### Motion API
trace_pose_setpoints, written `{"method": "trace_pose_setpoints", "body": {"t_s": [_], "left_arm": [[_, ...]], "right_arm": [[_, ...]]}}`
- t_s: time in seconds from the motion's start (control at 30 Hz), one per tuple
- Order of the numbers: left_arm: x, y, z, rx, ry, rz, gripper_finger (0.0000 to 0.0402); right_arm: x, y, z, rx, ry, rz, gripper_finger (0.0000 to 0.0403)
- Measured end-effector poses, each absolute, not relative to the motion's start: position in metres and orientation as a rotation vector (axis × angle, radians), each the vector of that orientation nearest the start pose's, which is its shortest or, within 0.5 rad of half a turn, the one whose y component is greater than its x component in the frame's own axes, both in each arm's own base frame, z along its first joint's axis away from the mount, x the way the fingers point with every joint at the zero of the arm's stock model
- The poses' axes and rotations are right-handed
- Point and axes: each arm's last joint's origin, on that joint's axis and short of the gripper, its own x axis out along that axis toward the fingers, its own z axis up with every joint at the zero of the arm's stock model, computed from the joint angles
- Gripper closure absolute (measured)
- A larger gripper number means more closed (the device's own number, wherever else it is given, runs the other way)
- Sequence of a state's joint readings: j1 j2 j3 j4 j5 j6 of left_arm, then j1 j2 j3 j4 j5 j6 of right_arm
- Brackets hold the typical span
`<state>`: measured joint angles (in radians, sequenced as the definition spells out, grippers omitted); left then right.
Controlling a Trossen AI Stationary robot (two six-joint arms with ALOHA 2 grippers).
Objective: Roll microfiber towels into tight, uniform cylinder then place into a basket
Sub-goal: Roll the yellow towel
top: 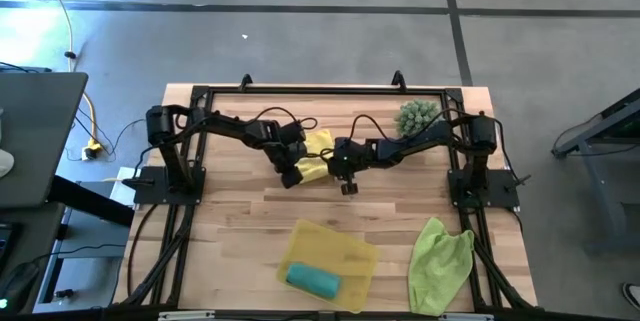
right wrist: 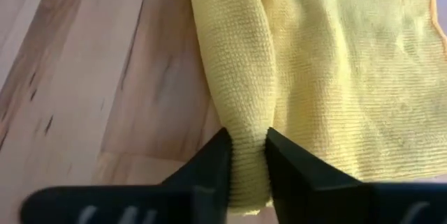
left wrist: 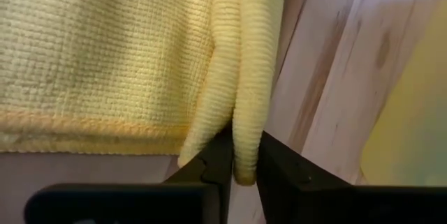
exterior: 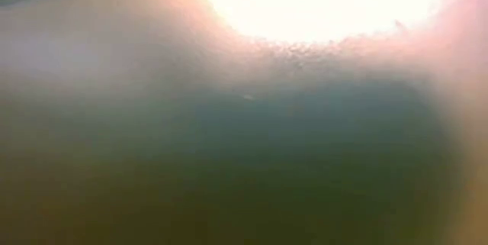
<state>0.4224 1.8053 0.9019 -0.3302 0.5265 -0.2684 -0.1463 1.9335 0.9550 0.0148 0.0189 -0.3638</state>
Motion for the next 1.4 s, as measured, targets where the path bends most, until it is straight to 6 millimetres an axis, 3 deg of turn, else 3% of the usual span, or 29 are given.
{"method": "trace_pose_setpoints", "body": {"t_s": [0.2, 0.43, 0.73, 0.87, 1.0, 1.27, 1.4], "left_arm": [[0.287, 0.114, 0.123, -0.699, 1.121, 0.025, 0.0331], [0.276, 0.111, 0.148, -0.47, 1.138, 0.087, 0.0314], [0.28, 0.072, 0.185, -0.161, 1.073, 0.069, 0.0295], [0.29, 0.05, 0.187, 0.038, 1.042, 0.066, 0.0285], [0.298, 0.043, 0.184, 0.172, 1.02, 0.205, 0.0271], [0.299, 0.042, 0.185, 0.154, 1.002, 0.217, 0.0228], [0.303, 0.043, 0.174, 0.166, 1.026, 0.21, 0.0207]], "right_arm": [[0.351, -0.053, 0.101, -0.241, 0.974, 0.044, 0.0393], [0.349, -0.065, 0.101, 0.022, 0.939, 0.093, 0.0398], [0.341, -0.086, 0.101, 0.369, 0.911, 0.165, 0.0401], [0.34, -0.089, 0.101, 0.444, 0.91, 0.19, 0.0402], [0.34, -0.088, 0.101, 0.445, 0.908, 0.191, 0.0401], [0.34, -0.088, 0.101, 0.464, 0.91, 0.184, 0.0395], [0.34, -0.088, 0.101, 0.468, 0.909, 0.182, 0.0395]]}}
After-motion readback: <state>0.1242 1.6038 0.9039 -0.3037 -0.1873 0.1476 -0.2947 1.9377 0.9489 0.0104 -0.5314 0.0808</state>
